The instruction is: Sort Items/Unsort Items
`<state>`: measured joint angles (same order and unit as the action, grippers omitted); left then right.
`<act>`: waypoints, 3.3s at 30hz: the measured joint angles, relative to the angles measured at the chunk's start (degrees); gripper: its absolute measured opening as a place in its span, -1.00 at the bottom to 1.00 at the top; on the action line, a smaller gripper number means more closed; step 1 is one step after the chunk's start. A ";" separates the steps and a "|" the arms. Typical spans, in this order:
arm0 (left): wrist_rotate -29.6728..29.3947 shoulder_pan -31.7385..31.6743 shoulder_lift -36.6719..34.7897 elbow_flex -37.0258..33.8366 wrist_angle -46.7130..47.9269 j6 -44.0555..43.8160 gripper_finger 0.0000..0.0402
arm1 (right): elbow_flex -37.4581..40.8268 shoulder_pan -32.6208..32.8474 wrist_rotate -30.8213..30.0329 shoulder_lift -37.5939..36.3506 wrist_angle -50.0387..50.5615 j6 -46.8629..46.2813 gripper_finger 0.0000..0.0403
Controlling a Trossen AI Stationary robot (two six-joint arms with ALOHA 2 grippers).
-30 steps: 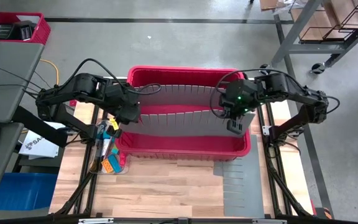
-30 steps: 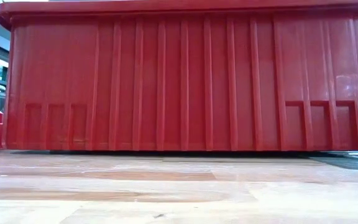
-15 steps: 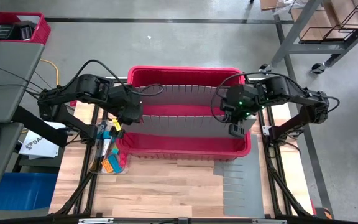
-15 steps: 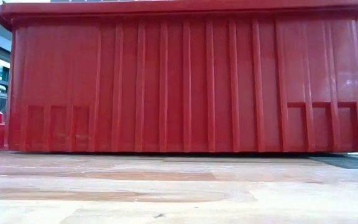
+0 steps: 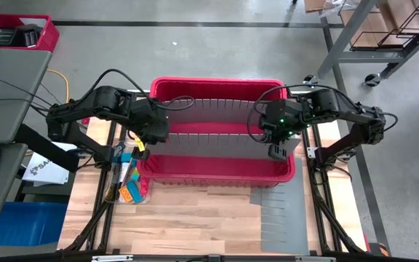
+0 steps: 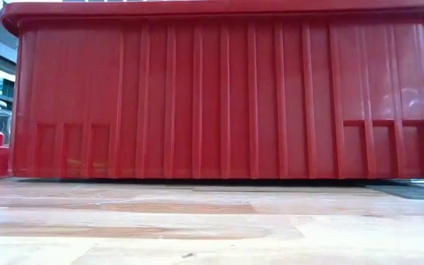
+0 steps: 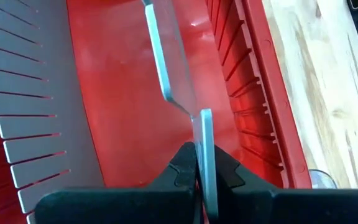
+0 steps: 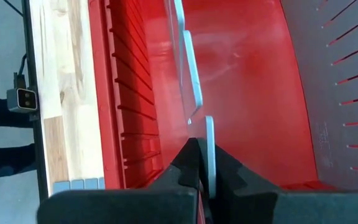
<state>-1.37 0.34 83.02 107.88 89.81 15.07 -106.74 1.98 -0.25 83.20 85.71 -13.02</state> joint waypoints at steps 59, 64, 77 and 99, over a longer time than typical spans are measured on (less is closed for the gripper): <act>1.14 -2.93 -0.26 -34.23 -22.32 1.48 -1.00 | 35.70 1.21 1.42 -4.59 -23.99 -5.18 -1.00; 1.89 -2.97 -0.26 -38.92 -26.80 -0.17 -1.00 | 39.94 0.51 2.33 -4.62 -28.94 -6.87 -1.00; 4.05 -3.44 0.09 -40.39 -28.90 -6.61 -0.85 | 38.55 0.30 5.74 -4.34 -29.46 -12.50 -0.85; -7.79 -4.93 -0.15 0.61 -8.75 0.96 0.04 | 6.60 -2.53 -10.24 -4.48 -15.82 2.17 -0.20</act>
<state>-9.16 -4.59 82.87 108.49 81.06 16.04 -100.14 -0.55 -10.49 78.72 69.89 -10.85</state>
